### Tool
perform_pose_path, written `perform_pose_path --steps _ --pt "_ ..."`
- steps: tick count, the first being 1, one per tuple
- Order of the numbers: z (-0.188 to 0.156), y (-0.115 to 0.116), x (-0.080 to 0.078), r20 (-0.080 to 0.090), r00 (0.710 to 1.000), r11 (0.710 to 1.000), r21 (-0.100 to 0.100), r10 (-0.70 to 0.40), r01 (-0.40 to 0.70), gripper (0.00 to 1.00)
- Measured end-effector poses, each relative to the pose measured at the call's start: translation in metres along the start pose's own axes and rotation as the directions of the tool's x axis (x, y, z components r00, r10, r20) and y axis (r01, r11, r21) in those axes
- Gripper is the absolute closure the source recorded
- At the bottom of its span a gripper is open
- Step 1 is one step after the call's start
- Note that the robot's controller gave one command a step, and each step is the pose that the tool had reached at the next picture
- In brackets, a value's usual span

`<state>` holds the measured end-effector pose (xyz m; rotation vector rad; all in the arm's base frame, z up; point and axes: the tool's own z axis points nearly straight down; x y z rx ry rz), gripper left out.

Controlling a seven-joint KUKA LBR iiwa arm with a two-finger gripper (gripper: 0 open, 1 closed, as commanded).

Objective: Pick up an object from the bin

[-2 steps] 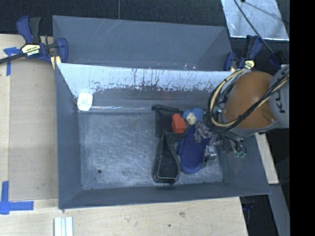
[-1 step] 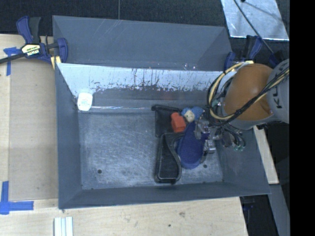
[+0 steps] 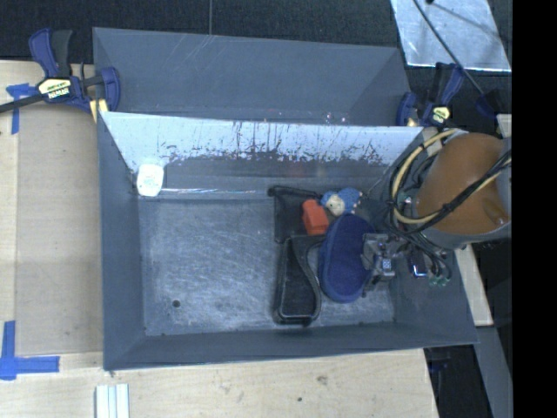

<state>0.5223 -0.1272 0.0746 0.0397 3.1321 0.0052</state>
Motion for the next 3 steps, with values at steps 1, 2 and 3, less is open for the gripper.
perform_pose_path --steps 1,2,3 --pt "-0.001 0.005 0.009 0.01 1.0 1.0 0.007 -0.005 0.005 1.0" --pt "0.003 -0.011 -0.021 -0.013 0.998 0.998 0.003 0.056 -0.056 1.0" --pt "0.004 -0.012 -0.02 -0.012 0.998 0.998 0.005 0.056 -0.056 0.0"
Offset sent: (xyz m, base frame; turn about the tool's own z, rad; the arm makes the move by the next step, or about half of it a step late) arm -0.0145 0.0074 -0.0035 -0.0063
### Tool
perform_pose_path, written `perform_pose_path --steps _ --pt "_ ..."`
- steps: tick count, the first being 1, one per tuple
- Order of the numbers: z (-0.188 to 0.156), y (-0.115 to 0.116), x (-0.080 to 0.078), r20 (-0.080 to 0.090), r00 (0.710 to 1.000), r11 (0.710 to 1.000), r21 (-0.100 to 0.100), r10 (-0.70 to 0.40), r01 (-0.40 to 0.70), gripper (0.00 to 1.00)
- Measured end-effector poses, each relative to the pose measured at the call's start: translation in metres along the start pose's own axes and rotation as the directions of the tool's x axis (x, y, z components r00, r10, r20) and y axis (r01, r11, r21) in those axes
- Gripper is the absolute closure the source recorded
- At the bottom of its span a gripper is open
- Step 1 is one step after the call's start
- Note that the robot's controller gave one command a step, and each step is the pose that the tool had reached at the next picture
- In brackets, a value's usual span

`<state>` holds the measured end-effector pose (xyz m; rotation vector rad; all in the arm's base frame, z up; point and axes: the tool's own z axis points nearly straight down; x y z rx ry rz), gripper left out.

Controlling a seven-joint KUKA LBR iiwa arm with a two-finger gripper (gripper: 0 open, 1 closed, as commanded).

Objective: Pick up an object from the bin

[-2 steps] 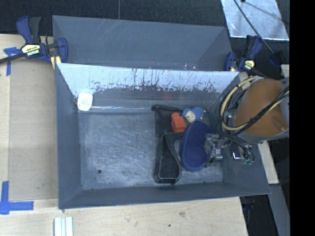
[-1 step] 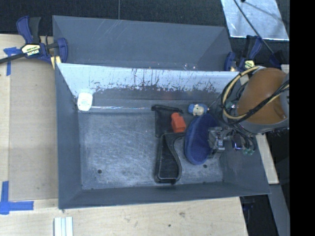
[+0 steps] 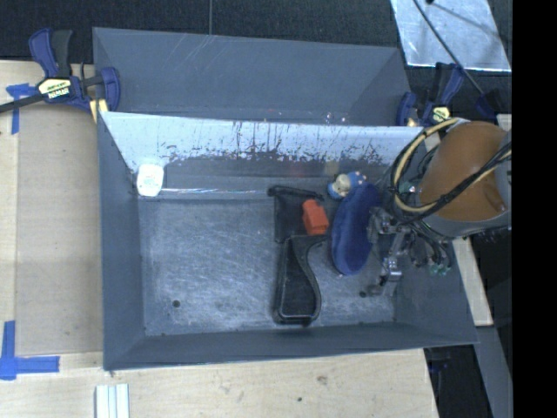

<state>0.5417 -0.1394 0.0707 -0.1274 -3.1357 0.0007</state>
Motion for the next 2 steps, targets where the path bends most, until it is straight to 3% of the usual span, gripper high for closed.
perform_pose_path --steps 1,2 --pt "-0.001 0.057 0.009 0.01 0.946 0.946 0.004 -0.323 0.323 0.0" --pt "-0.002 0.113 -0.071 -0.022 0.759 0.759 0.001 -0.651 0.651 0.0"
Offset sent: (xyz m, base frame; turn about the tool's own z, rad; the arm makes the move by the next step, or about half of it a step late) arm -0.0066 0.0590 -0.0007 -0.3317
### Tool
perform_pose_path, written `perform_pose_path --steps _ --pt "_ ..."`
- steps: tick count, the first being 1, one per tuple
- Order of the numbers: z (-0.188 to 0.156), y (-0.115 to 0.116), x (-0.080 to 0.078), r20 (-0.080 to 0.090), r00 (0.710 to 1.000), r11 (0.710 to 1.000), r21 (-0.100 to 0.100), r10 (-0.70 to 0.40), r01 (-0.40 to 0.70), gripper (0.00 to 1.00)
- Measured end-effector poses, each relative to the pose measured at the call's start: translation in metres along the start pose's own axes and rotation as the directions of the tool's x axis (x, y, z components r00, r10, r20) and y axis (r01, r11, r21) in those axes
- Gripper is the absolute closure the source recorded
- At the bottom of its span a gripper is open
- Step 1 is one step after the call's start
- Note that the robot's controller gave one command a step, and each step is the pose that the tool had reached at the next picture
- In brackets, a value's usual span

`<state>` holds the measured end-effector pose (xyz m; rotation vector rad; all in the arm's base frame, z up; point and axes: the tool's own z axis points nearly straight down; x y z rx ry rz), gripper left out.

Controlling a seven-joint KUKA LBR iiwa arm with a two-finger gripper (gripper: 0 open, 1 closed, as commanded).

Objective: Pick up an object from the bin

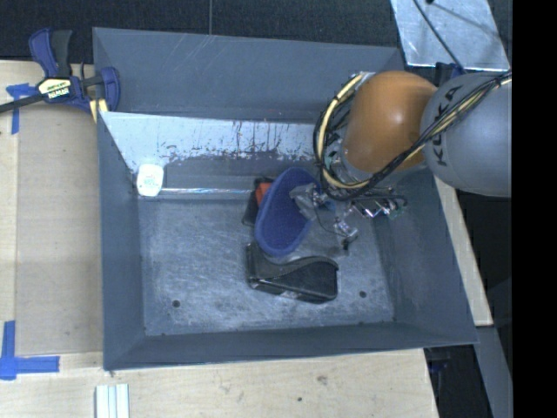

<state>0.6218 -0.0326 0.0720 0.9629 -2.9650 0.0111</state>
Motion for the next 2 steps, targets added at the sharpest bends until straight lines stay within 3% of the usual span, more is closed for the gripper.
perform_pose_path --steps 1,2 --pt "0.0006 0.0445 0.0493 0.031 0.999 1.0 0.005 0.02 -0.02 0.0" --pt "0.0007 0.0432 0.0481 0.032 0.999 1.0 0.008 0.019 -0.02 1.0"
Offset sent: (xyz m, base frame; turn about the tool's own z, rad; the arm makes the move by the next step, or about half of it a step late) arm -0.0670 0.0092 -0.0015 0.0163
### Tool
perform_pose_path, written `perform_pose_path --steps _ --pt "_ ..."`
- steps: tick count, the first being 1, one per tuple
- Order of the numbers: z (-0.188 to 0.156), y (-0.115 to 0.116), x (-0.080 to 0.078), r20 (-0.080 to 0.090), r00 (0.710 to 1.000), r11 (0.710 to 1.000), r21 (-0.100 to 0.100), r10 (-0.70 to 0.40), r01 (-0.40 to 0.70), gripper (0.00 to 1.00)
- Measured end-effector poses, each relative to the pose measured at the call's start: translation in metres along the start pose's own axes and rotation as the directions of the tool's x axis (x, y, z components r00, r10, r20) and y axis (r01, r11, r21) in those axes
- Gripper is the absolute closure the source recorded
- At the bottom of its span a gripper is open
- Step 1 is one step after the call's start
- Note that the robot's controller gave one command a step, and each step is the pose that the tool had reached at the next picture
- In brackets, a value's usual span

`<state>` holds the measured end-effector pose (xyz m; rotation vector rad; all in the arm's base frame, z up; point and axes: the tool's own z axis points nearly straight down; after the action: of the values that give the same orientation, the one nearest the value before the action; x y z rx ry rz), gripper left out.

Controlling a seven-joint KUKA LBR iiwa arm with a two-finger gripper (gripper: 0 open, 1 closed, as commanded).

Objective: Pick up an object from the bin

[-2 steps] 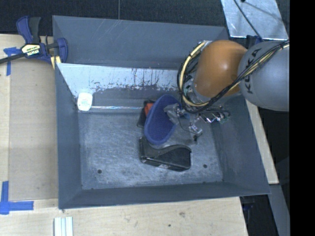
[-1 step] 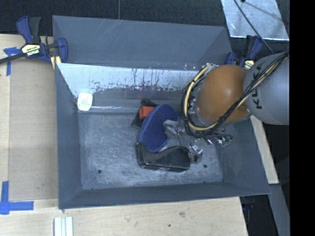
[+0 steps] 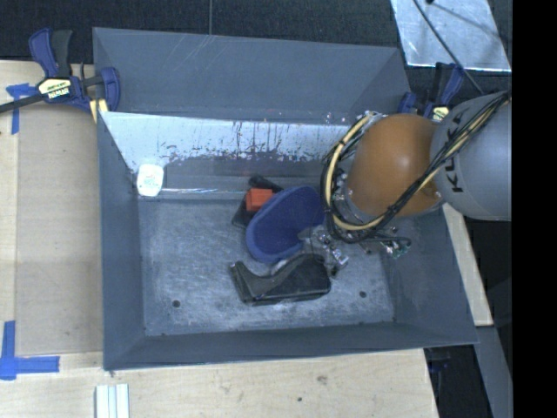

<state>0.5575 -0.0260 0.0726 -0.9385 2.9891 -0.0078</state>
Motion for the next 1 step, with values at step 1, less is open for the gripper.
perform_pose_path --steps 1 --pt "0.002 0.0024 0.0009 -0.003 1.0 1.0 -0.005 -0.001 0.001 0.0"
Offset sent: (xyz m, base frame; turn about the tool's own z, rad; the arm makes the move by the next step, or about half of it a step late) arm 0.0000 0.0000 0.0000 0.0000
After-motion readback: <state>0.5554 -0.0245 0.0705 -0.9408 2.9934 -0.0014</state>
